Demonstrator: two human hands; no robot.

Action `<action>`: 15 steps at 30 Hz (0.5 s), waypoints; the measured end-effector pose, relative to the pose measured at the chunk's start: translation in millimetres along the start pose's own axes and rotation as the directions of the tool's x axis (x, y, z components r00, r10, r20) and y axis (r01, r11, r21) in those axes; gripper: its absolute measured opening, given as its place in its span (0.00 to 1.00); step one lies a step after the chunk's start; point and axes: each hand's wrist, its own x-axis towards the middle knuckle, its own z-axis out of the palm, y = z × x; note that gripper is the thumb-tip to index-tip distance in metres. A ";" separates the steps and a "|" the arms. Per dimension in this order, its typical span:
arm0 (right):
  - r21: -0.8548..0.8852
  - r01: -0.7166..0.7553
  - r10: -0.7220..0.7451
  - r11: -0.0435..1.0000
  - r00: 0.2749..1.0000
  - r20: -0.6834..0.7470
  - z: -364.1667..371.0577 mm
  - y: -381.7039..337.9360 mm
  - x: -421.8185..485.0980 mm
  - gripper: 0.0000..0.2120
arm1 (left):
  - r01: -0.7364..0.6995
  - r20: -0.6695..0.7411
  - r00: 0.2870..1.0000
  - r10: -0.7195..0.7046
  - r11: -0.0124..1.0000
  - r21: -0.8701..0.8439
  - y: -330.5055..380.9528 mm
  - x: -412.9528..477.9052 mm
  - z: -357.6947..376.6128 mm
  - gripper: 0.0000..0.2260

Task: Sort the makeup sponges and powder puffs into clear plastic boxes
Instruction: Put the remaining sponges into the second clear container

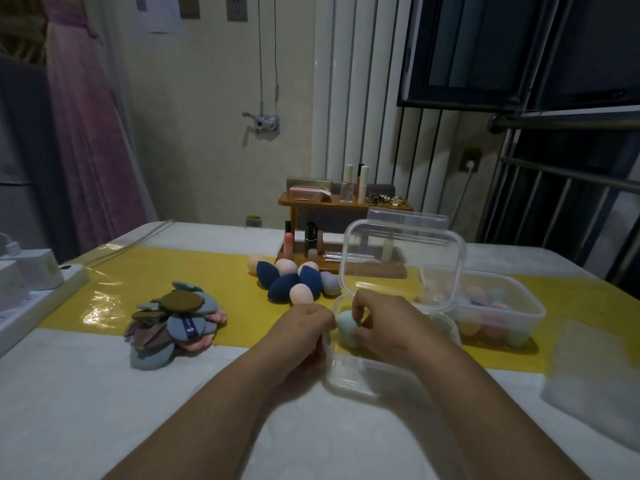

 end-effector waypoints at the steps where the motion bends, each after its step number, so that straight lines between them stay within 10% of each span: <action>1: 0.005 -0.003 0.003 1.000 1.000 0.014 -0.3 0.4 -0.2 0.09 | -0.002 0.003 1.000 0.002 1.000 -0.003 -0.5 -0.1 -0.2 0.08; 15: 0.148 -0.009 0.008 0.989 1.000 0.010 -19.1 13.3 -7.9 0.11 | -0.010 -0.055 0.998 0.013 0.999 0.051 0.5 0.2 0.1 0.08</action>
